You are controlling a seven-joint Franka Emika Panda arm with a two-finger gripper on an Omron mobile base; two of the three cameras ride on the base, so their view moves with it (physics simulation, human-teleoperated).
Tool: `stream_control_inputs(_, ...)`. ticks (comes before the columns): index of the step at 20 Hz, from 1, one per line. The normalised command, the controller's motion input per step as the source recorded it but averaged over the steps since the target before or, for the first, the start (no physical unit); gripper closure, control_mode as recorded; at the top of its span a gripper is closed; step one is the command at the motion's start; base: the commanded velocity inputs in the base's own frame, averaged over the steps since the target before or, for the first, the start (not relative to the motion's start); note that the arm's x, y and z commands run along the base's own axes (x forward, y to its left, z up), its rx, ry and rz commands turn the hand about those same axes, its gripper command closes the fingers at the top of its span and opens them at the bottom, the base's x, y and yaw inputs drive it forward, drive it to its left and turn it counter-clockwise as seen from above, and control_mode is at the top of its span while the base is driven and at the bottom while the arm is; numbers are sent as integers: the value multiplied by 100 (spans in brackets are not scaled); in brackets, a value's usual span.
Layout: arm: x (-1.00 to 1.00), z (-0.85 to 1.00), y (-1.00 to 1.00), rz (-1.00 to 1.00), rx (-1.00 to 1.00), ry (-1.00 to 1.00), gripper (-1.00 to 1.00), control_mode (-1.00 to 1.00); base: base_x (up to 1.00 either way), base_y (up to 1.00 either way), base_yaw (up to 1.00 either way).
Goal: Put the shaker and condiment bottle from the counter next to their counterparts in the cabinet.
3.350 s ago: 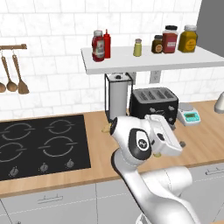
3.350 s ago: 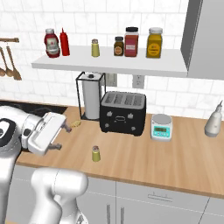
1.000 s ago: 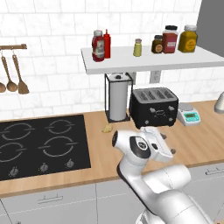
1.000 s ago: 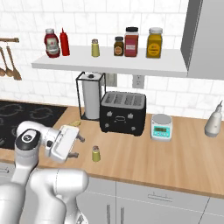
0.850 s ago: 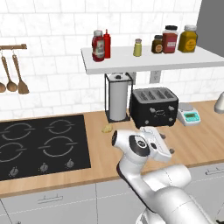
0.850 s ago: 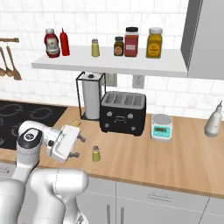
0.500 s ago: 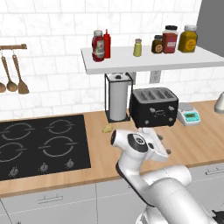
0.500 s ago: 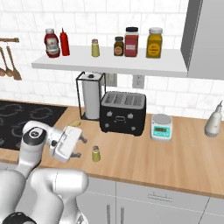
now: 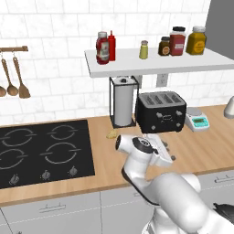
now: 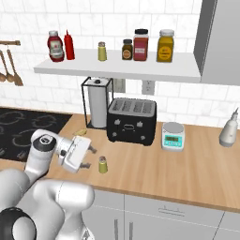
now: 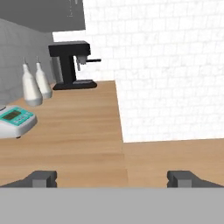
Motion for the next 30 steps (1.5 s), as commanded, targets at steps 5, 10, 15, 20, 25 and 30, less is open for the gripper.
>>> stream_control_inputs(5,9,-36,-31,7,0,0,-100,-100,0,0,0)
stream_control_inputs(10,0,-48,-25,7,0,0,-100,-100,0,0,0)
stream_control_inputs(15,6,-29,-22,5,0,0,-100,-100,0,0,0)
stream_control_inputs(20,12,-25,-28,6,0,-1,-100,-100,0,0,0)
stream_control_inputs(25,7,-34,-12,4,0,0,-100,-100,0,0,0)
stream_control_inputs(30,13,-19,0,0,0,0,-100,-100,0,0,0)
